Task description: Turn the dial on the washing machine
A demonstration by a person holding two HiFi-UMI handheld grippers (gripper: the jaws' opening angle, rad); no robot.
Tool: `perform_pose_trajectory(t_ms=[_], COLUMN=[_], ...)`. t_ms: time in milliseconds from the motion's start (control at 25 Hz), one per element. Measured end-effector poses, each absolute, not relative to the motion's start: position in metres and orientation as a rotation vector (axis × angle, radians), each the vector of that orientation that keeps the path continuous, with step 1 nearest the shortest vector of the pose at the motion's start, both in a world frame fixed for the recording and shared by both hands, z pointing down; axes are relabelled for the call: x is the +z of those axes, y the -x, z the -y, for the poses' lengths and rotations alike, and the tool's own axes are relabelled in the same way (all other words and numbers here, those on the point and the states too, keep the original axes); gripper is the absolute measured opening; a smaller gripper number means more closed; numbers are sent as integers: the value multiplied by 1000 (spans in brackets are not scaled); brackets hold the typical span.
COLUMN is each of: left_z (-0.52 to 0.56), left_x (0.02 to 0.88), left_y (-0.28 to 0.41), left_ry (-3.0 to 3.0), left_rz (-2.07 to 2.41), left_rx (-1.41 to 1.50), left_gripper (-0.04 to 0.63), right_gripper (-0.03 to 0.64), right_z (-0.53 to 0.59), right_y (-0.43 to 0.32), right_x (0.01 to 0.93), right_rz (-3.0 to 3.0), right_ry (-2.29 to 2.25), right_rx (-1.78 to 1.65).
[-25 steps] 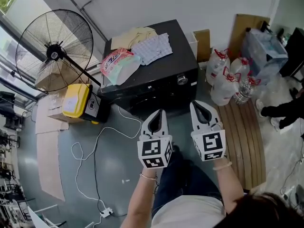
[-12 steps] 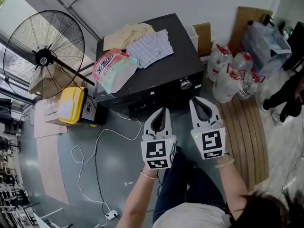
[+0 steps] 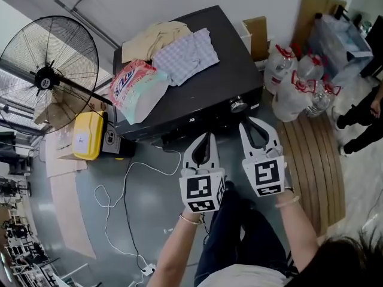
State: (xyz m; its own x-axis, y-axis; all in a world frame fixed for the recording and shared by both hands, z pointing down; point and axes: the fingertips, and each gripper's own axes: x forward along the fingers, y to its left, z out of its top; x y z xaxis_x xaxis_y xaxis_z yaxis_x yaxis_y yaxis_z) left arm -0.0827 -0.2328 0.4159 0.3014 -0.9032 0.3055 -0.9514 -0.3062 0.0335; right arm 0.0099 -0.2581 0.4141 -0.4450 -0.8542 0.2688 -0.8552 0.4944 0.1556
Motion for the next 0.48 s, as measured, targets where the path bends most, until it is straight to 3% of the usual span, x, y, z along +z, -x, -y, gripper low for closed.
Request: perform_pose_trajectory(t_ms=[480], left_z=[256], left_x=[462], left_y=[99], left_ry=[-2295], left_rz=[1725], left_rx=[353], left_gripper=[15], right_gripper=[153], right_z=[296], right_y=[-13], right_x=[465], right_rz=[2378], right_ry=[-1449], right_rx=[-1])
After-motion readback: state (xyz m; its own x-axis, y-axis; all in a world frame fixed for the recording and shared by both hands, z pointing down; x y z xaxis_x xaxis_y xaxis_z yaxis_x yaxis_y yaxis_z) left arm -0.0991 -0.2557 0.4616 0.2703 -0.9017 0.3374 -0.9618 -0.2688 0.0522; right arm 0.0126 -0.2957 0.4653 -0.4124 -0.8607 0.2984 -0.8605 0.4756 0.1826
